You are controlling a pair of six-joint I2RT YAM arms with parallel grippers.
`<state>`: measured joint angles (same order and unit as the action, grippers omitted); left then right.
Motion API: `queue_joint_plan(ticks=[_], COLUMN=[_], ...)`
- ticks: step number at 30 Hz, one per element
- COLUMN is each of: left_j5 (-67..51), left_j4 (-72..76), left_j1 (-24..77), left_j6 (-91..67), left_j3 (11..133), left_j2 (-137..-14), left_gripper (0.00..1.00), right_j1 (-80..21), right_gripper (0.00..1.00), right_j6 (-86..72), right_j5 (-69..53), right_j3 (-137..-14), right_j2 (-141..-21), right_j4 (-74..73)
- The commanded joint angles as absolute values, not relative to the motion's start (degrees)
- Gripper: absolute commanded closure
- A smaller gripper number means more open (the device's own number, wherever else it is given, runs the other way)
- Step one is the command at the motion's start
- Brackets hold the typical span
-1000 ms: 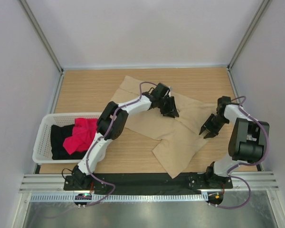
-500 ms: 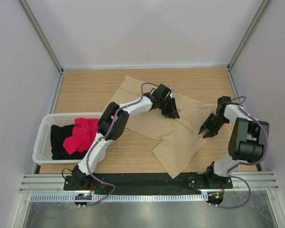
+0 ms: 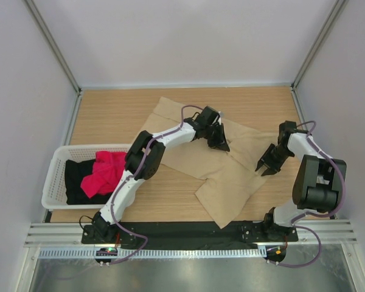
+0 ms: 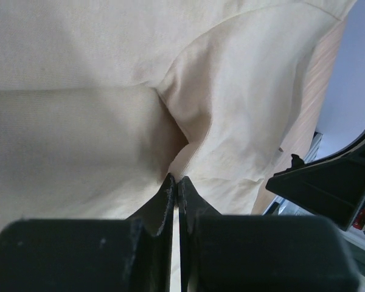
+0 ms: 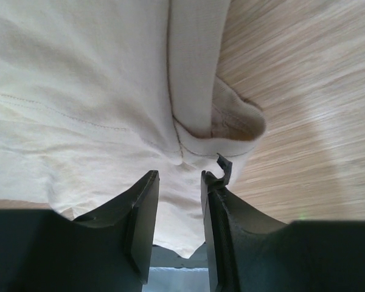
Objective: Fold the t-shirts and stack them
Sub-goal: Fold the tshirt
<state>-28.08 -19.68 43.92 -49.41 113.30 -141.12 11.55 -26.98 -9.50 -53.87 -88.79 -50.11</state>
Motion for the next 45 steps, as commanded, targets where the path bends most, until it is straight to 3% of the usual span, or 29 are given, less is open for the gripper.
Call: queue_joint_plan(ticks=[1,21,26,30,45], left_j5=[-29.5,-30.1,-30.6,-30.8,-31.6], left_j4=[-20.0,-20.1,-20.2,-20.2,-27.5], left_j1=[44.3,44.2,44.3,44.2,44.1], left_j6=[-49.8,-50.3,-50.6,-50.6,-49.8], left_j3=[116.5,117.2,117.9,117.6,119.0], left_j2=[-140.3,-141.2,-141.7,-141.2,-139.9], left_gripper=[0.98,0.97,0.98,0.97,0.98], right_j1=[11.0,11.0,11.0,11.0,9.1], right_gripper=[0.61,0.71,0.82,0.99,0.99], right_j6=[-27.6,-27.5,-26.5,-27.6,-30.9], right_j5=[-11.8,-11.3,-9.8,-9.5,-8.2], right_j3=[-54.3,-53.2,-53.3,-53.7,-56.0], right_j2=[-87.4,-92.4,-93.2,-91.1,-81.6], right_j4=[-49.2,-44.2,-43.4,-44.3,-55.0])
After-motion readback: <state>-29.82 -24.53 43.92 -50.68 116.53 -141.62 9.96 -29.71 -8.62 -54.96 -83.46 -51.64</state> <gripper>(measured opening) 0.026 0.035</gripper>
